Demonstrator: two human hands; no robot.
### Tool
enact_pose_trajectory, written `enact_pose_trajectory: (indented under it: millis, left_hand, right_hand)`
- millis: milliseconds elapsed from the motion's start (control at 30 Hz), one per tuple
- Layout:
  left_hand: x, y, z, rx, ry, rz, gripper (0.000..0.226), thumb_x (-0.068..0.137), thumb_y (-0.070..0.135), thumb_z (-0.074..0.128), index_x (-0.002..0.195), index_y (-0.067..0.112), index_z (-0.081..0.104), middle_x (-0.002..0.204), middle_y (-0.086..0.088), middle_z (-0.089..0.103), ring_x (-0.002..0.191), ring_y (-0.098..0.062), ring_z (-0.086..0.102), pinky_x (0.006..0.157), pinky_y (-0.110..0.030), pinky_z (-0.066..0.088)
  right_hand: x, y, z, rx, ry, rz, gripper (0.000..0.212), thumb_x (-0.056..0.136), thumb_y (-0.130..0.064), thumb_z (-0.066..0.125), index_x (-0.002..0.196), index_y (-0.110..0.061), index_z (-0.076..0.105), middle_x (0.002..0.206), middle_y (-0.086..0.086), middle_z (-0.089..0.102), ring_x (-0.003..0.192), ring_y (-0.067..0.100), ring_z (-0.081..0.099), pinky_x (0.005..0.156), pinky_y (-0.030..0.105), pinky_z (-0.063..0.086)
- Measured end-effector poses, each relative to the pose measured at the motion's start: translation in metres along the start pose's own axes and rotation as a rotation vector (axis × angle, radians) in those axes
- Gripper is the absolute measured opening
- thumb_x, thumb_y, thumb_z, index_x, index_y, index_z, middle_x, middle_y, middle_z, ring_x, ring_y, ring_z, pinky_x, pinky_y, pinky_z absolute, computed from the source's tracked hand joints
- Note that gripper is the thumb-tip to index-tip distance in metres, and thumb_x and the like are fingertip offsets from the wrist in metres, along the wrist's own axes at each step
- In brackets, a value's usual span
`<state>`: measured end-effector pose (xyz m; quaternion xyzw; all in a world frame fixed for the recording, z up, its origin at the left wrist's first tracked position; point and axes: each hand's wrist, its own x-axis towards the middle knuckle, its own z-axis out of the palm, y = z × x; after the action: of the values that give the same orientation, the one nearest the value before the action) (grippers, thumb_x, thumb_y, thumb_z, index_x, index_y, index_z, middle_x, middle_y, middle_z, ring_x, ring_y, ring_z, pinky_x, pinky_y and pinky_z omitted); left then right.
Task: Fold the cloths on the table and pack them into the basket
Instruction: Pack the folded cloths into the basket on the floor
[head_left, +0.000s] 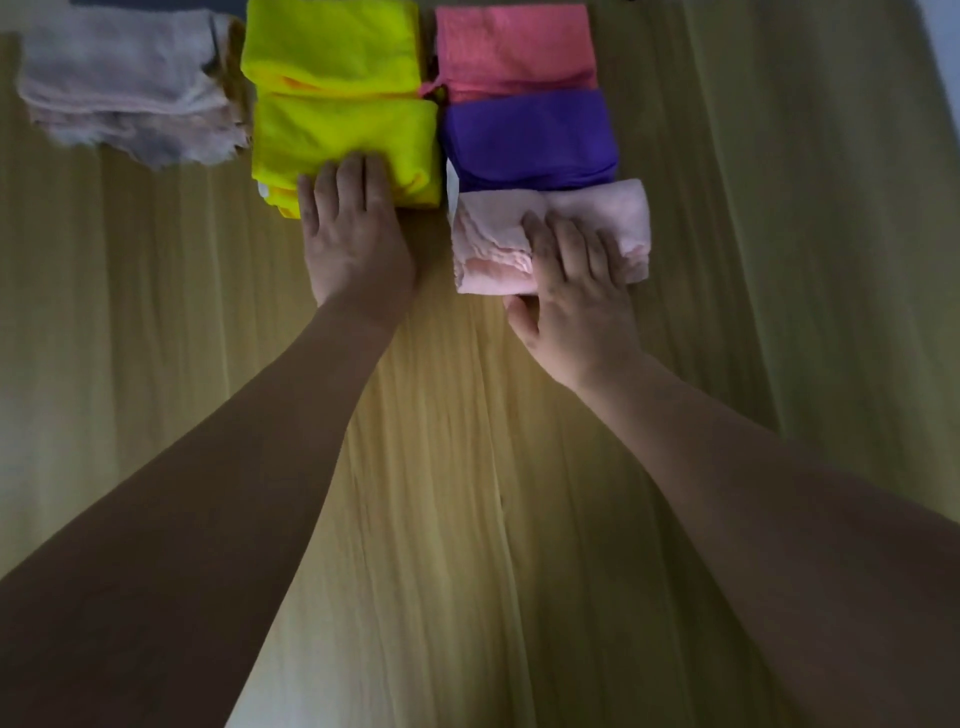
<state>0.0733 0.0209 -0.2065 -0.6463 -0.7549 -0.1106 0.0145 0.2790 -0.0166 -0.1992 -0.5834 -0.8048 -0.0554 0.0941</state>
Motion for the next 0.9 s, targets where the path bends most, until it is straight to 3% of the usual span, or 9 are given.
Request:
enact_pose_trajectory:
  millis: [133, 267, 433, 533, 700, 900]
  left_hand:
    - [0.008, -0.006, -0.002, 0.065, 0.042, 0.035, 0.040, 0.092, 0.012, 0.035, 0.127, 0.008, 0.053, 0.123, -0.016, 0.054, 0.112, -0.040, 0.049, 0.100, -0.048, 0.035]
    - [0.013, -0.010, -0.009, 0.081, 0.044, 0.050, 0.031, 0.089, 0.009, 0.038, 0.111, 0.005, 0.060, 0.110, -0.020, 0.057, 0.102, -0.040, 0.051, 0.085, -0.049, 0.037]
    - [-0.015, -0.004, -0.014, 0.069, 0.101, 0.087, 0.021, 0.078, 0.006, 0.049, 0.094, 0.004, 0.062, 0.092, -0.020, 0.059, 0.085, -0.039, 0.056, 0.070, -0.044, 0.041]
    - [-0.050, 0.006, -0.016, 0.046, 0.116, 0.149, 0.016, 0.073, 0.007, 0.055, 0.088, 0.005, 0.061, 0.085, -0.018, 0.058, 0.077, -0.037, 0.056, 0.063, -0.041, 0.041]
    - [-0.101, 0.037, -0.027, -0.009, 0.050, 0.228, 0.015, 0.074, 0.008, 0.056, 0.088, 0.007, 0.062, 0.083, -0.015, 0.057, 0.075, -0.034, 0.056, 0.061, -0.039, 0.042]
    - [-0.149, 0.088, -0.039, -0.183, -0.084, 0.341, 0.031, 0.074, 0.011, 0.043, 0.094, 0.005, 0.065, 0.087, -0.015, 0.058, 0.078, -0.035, 0.055, 0.061, -0.039, 0.045]
  right_hand:
    - [-0.001, 0.005, 0.011, -0.027, 0.077, -0.005, 0.058, 0.092, -0.048, 0.046, 0.139, -0.014, 0.046, 0.130, 0.011, 0.054, 0.124, 0.029, 0.046, 0.112, 0.043, 0.028]
    - [0.007, 0.008, 0.019, -0.060, 0.130, 0.013, 0.047, 0.085, -0.039, 0.053, 0.125, -0.016, 0.046, 0.119, 0.008, 0.058, 0.115, 0.024, 0.040, 0.106, 0.039, 0.029]
    - [0.003, 0.009, 0.001, -0.115, 0.214, -0.014, 0.019, 0.080, -0.023, 0.061, 0.097, -0.016, 0.061, 0.091, 0.001, 0.061, 0.090, 0.021, 0.055, 0.086, 0.034, 0.036]
    - [-0.026, 0.014, -0.015, -0.096, 0.110, 0.020, 0.017, 0.082, -0.023, 0.059, 0.095, -0.013, 0.055, 0.090, 0.005, 0.062, 0.086, 0.025, 0.059, 0.080, 0.037, 0.043]
    - [-0.072, 0.029, -0.043, -0.035, -0.194, 0.193, 0.027, 0.085, -0.019, 0.059, 0.107, -0.004, 0.054, 0.105, 0.016, 0.061, 0.099, 0.034, 0.058, 0.084, 0.046, 0.048]
    - [-0.129, 0.058, -0.069, -0.036, -0.240, 0.374, 0.033, 0.096, -0.027, 0.046, 0.116, -0.001, 0.051, 0.108, 0.017, 0.058, 0.098, 0.034, 0.056, 0.079, 0.043, 0.044]
